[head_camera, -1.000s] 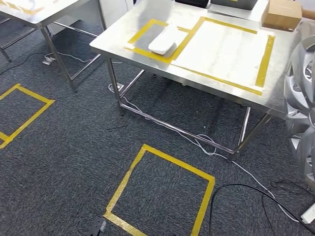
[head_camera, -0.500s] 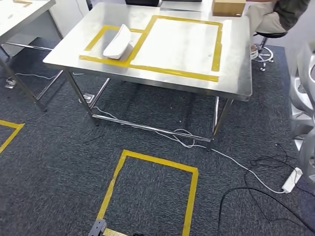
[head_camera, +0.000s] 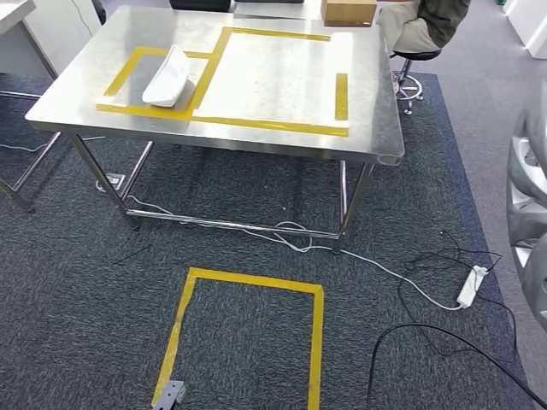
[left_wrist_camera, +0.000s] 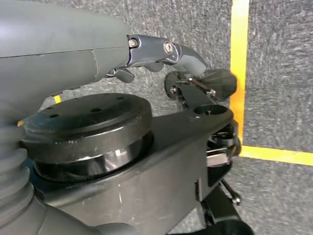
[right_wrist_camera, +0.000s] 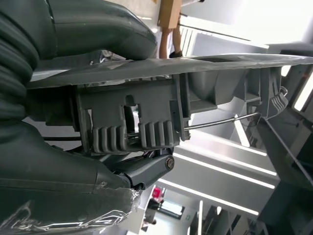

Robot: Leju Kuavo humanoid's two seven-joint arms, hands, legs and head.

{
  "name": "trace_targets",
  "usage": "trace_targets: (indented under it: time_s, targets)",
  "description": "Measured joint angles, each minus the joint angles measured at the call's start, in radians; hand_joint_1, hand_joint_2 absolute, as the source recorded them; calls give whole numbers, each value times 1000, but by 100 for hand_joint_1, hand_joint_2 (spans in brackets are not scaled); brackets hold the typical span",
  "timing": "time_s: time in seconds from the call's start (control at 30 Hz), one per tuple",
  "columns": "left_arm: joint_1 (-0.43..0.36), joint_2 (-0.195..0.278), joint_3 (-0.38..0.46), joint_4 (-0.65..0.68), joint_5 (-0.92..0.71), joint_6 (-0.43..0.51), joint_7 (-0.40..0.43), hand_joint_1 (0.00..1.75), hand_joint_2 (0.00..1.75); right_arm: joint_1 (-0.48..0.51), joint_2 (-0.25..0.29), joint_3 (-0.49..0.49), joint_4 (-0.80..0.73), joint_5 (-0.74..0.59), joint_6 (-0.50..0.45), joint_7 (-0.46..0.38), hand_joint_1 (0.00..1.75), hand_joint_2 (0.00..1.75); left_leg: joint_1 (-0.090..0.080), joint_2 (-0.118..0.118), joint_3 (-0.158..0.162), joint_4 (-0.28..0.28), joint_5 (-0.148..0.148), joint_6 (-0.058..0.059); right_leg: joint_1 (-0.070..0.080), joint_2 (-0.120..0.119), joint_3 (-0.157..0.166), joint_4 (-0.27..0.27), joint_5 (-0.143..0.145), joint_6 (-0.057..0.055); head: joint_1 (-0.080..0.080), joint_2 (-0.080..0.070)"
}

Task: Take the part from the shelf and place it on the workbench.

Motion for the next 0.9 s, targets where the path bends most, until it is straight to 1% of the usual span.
trace_targets:
  time_s: [0.03, 0.07, 0.1, 0.13, 0.17, 0.2, 0.23, 0.3, 0.33, 0.4, 0.53, 0.57, 0.6, 0.63, 0.67, 0.73, 0.77, 0.8, 0.83, 0.9]
  targets:
    - [0, 0, 0, 0, -1, 1, 1, 0, 175, 0, 1, -1, 0, 1, -1, 1, 175, 175, 0, 4, 1, 0, -1, -1, 0, 0, 17, -29, 21, 0, 0, 0]
    - [-1, 0, 0, 0, -2, 1, 3, 0, 175, 0, 1, -3, 0, 1, -1, 2, 175, 175, 1, 7, 4, 0, -3, -4, -1, -2, 53, -93, 53, -1, 0, 0]
    - [-1, 0, 0, 0, -2, 1, 4, 0, 175, 0, 1, -4, 0, 2, -2, 3, 175, 175, 0, 8, 7, 1, -5, -8, 0, -5, 95, -167, 78, -2, 1, 0]
    - [-2, 0, 0, 0, -2, 1, 6, 0, 175, -1, 2, -5, 0, 2, -2, 4, 175, 175, -2, 10, 9, 1, -7, -12, 1, -7, 130, -228, 98, -6, 1, 0]
    - [-2, 0, 0, 0, -2, 0, 10, 0, 175, -1, 3, -5, 0, 2, -2, 5, 175, 175, -4, 10, 10, 2, -9, -17, 1, -8, 152, -267, 107, -11, 0, 0]
    - [-3, 1, 0, 0, -2, -1, 17, 0, 175, -1, 4, -6, 0, 2, -2, 7, 175, 175, -7, 11, 11, 2, -9, -15, 1, -7, 159, -281, 108, -15, 0, 0]
    - [-3, 1, 0, 0, -1, -3, 25, 0, 175, -1, 6, -6, 0, 3, -2, 8, 175, 175, -9, 11, 11, 2, -8, -9, 1, -4, 159, -282, 111, -18, 0, 0]
    - [-2, 2, 0, 0, -2, -5, 42, 0, 175, 0, 10, -7, 0, 4, -3, 9, 175, 175, -10, 11, 12, -2, -5, 6, 1, -2, 158, -283, 113, -20, -1, 0]
    - [-2, 2, 0, 0, -2, -5, 46, 0, 175, 0, 11, -8, 0, 4, -4, 9, 175, 175, -10, 11, 13, -6, -4, 7, 2, 0, 157, -283, 112, -22, -1, 0]
    - [-3, 2, 0, 0, -2, -5, 50, 0, 175, -1, 13, -11, 0, 4, -5, 9, 175, 175, -10, 11, 16, -14, -1, 1, 3, 1, 156, -283, 111, -29, -1, 0]
    - [-3, 2, 0, 0, -4, -5, 51, 0, 175, 0, 13, -15, 0, 3, -5, 9, 175, 175, -8, 11, 18, -24, 5, -29, 4, 1, 153, -282, 112, -36, 0, 0]
    - [-3, 2, 0, 0, -4, -5, 51, 0, 175, 0, 13, -15, 0, 3, -6, 9, 175, 175, -8, 11, 18, -25, 5, -33, 5, 0, 153, -282, 112, -37, 0, 0]
    - [-3, 2, 0, 0, -6, -5, 51, 0, 175, 0, 13, -16, 0, 2, -6, 9, 175, 175, -8, 11, 17, -24, 5, -34, 4, 0, 153, -283, 112, -38, 0, 0]
    - [-2, 2, -1, 0, -8, -5, 51, 0, 175, 0, 14, -17, 0, 2, -6, 9, 175, 175, -9, 11, 16, -23, 3, -31, 2, 0, 154, -284, 114, -36, 0, 0]
    - [-2, 2, -1, 0, -9, -5, 51, 0, 175, 0, 14, -19, 0, 2, -7, 9, 175, 175, -10, 12, 15, -24, 1, -26, 1, 0, 155, -283, 118, -33, 0, 0]
    - [-2, 1, -1, 0, -11, -5, 51, 0, 175, 2, 15, -22, -1, 2, -9, 12, 175, 175, -11, 12, 19, -34, -2, -9, 0, 0, 157, -276, 133, -20, -1, 0]
    - [-2, 1, -1, 0, -12, -5, 51, 0, 175, 3, 15, -24, -1, 2, -11, 17, 175, 175, -8, 13, 26, -43, -1, -3, 0, 0, 155, -268, 134, -16, 0, 0]
    - [-3, 0, -1, 0, -12, -5, 51, 0, 175, 3, 15, -25, -2, 2, -12, 24, 175, 175, -4, 13, 34, -50, 2, 0, 0, 0, 148, -252, 123, -13, 3, 0]
    - [-3, -2, -1, 0, -12, -5, 50, 0, 175, 3, 15, -25, -3, 3, -14, 31, 175, 175, 1, 13, 41, -55, 5, 1, 0, 0, 133, -220, 99, -12, 6, 0]
    - [-3, -4, -2, 0, -13, -6, 51, 0, 175, 3, 15, -25, -3, 3, -14, 41, 175, 175, 7, 14, 44, -57, 6, -1, -4, 0, 82, -111, 36, -7, 11, 0]
